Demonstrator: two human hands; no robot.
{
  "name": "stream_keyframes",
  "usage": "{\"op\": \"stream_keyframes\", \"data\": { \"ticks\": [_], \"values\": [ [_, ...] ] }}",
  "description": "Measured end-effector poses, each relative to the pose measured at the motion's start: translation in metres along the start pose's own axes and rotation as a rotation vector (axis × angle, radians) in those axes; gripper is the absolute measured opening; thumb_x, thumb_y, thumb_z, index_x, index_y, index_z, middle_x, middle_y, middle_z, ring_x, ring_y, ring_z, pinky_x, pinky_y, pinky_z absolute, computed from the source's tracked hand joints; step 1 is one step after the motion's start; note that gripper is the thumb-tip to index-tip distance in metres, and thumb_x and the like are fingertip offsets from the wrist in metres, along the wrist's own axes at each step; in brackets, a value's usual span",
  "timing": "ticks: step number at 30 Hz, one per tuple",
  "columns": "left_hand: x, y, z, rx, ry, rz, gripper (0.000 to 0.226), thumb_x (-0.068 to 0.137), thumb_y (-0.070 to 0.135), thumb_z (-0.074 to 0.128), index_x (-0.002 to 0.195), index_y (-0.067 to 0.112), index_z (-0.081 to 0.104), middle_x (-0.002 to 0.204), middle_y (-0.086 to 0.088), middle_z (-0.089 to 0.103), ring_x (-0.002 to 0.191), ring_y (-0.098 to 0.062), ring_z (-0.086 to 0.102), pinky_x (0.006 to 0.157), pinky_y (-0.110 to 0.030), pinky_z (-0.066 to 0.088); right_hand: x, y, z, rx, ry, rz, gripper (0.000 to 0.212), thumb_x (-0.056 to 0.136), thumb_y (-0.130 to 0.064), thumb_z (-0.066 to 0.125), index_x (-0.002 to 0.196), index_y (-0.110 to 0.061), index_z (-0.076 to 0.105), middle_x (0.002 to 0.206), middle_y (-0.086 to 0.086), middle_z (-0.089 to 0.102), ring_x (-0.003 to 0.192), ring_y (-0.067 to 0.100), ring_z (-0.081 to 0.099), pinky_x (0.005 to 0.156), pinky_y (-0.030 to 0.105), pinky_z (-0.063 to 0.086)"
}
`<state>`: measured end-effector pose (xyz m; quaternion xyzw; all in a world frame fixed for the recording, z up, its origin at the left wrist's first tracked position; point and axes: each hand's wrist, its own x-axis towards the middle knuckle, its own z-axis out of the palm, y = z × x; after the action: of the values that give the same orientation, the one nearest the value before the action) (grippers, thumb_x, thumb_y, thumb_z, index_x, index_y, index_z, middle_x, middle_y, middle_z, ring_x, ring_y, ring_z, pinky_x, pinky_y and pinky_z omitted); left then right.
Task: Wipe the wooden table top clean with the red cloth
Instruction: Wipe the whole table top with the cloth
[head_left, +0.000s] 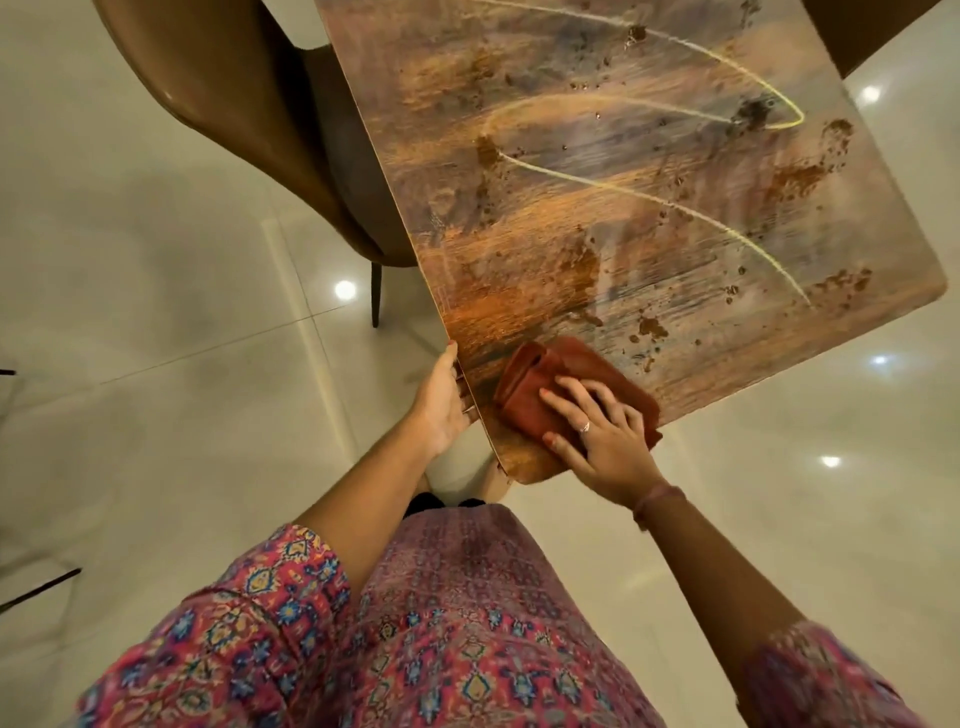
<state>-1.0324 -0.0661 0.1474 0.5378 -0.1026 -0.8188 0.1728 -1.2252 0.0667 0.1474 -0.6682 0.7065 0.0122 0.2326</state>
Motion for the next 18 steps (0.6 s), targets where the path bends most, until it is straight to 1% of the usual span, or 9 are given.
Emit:
{"op": "stream_keyframes", "data": {
  "ticks": [2,4,7,8,10,13,15,17,18],
  "values": [
    [0.001,-0.004,0.006,0.013,-0.004,0.015,0.053,0.097,0.056,0.032,0.125,0.017,0.057,0.118,-0.007,0.066,0.110,-0.022,0.061,0.097,-0.039,0.046,0.023,0.005,-0.008,-0.020,0.057,0.084,0.053,0.095,-0.063,0.021,0.147,-0.052,0.014,0.157,-0.018,0.020,0.143,0.011,0.017,0.104,0.041,0.025],
    [0.001,-0.009,0.009,0.001,-0.008,0.036,0.059,0.096,0.059,0.027,0.130,0.018,0.053,0.123,-0.006,0.064,0.112,-0.021,0.060,0.094,-0.038,0.048,0.046,0.005,-0.013,-0.014,0.123,0.194,0.054,0.097,-0.060,0.021,0.149,-0.049,0.010,0.160,-0.016,0.013,0.147,0.012,0.010,0.109,0.041,0.021],
    [0.002,-0.012,0.006,-0.005,-0.002,0.050,0.061,0.095,0.061,0.027,0.132,0.020,0.052,0.122,-0.003,0.064,0.110,-0.019,0.061,0.088,-0.036,0.051,0.069,-0.019,-0.009,-0.003,0.217,0.387,0.056,0.099,-0.053,0.021,0.153,-0.038,0.011,0.163,-0.007,0.007,0.150,0.019,0.003,0.115,0.044,0.016],
    [0.004,-0.012,0.004,-0.010,-0.006,0.049,0.060,0.095,0.060,0.028,0.131,0.020,0.052,0.121,-0.004,0.065,0.109,-0.019,0.061,0.089,-0.037,0.051,0.065,-0.032,-0.001,-0.013,0.225,0.362,0.057,0.099,-0.051,0.020,0.153,-0.036,0.011,0.163,-0.004,0.007,0.150,0.022,0.003,0.117,0.045,0.013],
    [0.005,-0.012,0.003,-0.055,-0.008,0.033,0.056,0.095,0.059,0.031,0.125,0.019,0.057,0.117,-0.004,0.067,0.106,-0.019,0.064,0.087,-0.037,0.053,0.035,-0.053,0.018,-0.031,0.161,0.179,0.056,0.100,-0.051,0.019,0.153,-0.037,0.007,0.163,-0.005,0.005,0.150,0.022,-0.001,0.118,0.043,0.006],
    [0.005,-0.012,0.007,-0.082,0.012,0.007,0.052,0.095,0.059,0.033,0.105,0.019,0.066,0.103,-0.004,0.072,0.092,-0.017,0.069,0.073,-0.031,0.056,-0.013,-0.033,0.023,-0.030,0.065,-0.026,0.054,0.100,-0.055,0.020,0.151,-0.044,0.008,0.162,-0.012,0.006,0.150,0.015,-0.001,0.118,0.039,0.006],
    [0.006,-0.011,0.008,-0.058,0.014,0.006,0.055,0.095,0.059,0.032,0.114,0.017,0.063,0.112,-0.007,0.069,0.100,-0.021,0.066,0.082,-0.035,0.054,-0.009,-0.002,0.005,-0.041,0.064,0.004,0.055,0.097,-0.058,0.023,0.150,-0.044,0.016,0.161,-0.012,0.012,0.150,0.014,0.005,0.118,0.041,0.012],
    [0.007,-0.011,0.008,-0.047,0.019,0.015,0.057,0.096,0.058,0.031,0.127,0.016,0.055,0.123,-0.007,0.063,0.112,-0.023,0.060,0.094,-0.038,0.048,0.017,0.024,-0.016,-0.053,0.117,0.180,0.058,0.095,-0.058,0.026,0.150,-0.041,0.022,0.161,-0.008,0.017,0.149,0.016,0.009,0.117,0.043,0.014],
    [0.007,-0.011,0.007,-0.040,0.021,0.020,0.057,0.096,0.057,0.031,0.129,0.017,0.053,0.125,-0.006,0.062,0.114,-0.022,0.059,0.095,-0.038,0.047,0.037,0.033,-0.026,-0.027,0.164,0.284,0.058,0.095,-0.056,0.028,0.151,-0.039,0.022,0.161,-0.006,0.017,0.150,0.018,0.009,0.118,0.044,0.013]
  ]
}}
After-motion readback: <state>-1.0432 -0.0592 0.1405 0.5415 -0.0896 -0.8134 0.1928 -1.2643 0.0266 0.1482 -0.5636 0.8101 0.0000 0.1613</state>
